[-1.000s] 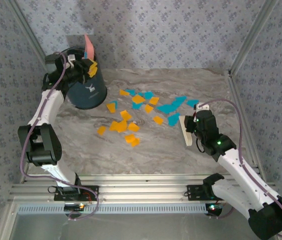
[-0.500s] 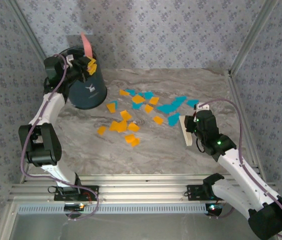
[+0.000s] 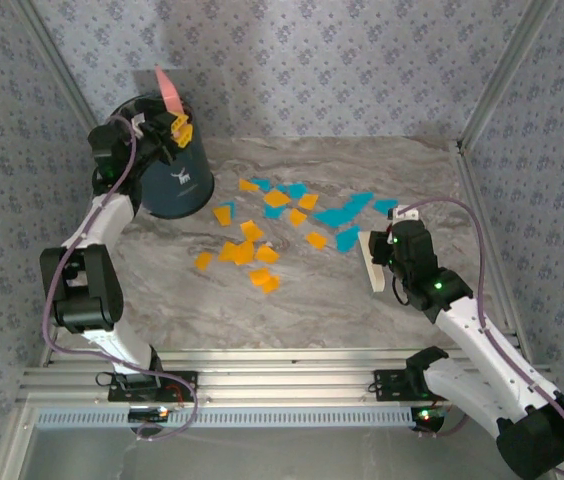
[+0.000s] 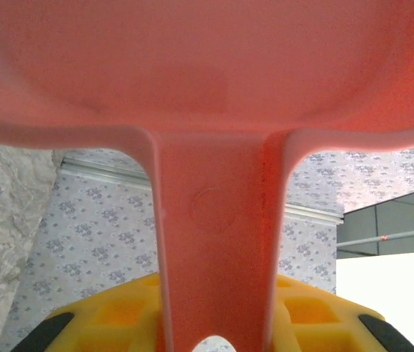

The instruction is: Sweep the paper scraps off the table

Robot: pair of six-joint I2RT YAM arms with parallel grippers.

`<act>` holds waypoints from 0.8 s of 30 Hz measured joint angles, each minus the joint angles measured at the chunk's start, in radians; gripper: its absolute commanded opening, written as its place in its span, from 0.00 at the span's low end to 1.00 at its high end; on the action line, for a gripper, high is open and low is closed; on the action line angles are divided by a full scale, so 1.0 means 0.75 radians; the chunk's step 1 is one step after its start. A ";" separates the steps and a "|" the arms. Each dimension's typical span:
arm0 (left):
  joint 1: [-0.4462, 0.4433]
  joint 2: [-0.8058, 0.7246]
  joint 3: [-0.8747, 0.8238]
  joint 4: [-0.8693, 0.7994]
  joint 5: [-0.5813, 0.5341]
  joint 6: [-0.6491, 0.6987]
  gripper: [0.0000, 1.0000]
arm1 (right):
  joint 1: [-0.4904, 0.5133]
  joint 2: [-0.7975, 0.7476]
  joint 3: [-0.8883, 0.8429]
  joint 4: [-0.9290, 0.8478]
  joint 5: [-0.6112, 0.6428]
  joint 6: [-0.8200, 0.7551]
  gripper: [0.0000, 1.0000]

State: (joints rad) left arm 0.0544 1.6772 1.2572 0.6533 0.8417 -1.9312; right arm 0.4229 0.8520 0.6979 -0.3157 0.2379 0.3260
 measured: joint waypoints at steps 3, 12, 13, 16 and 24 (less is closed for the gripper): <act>0.000 0.000 -0.008 0.061 -0.011 -0.058 0.00 | -0.002 0.000 0.000 0.000 -0.001 0.000 0.00; 0.000 -0.030 -0.006 0.067 -0.014 -0.057 0.00 | -0.003 0.000 0.000 0.000 -0.001 -0.001 0.00; 0.000 -0.045 0.000 0.023 -0.007 -0.021 0.00 | -0.003 0.000 0.000 0.000 -0.002 -0.001 0.00; 0.000 -0.098 0.037 -0.142 0.012 0.140 0.00 | -0.003 0.000 0.000 0.002 -0.014 -0.001 0.00; 0.000 -0.255 0.207 -0.669 0.015 0.658 0.00 | -0.008 0.011 0.000 0.023 -0.054 -0.001 0.00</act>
State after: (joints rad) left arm 0.0544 1.4857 1.4120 0.1516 0.8528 -1.4380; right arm 0.4171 0.8600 0.6979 -0.2985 0.1974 0.3252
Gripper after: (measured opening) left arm 0.277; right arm 0.263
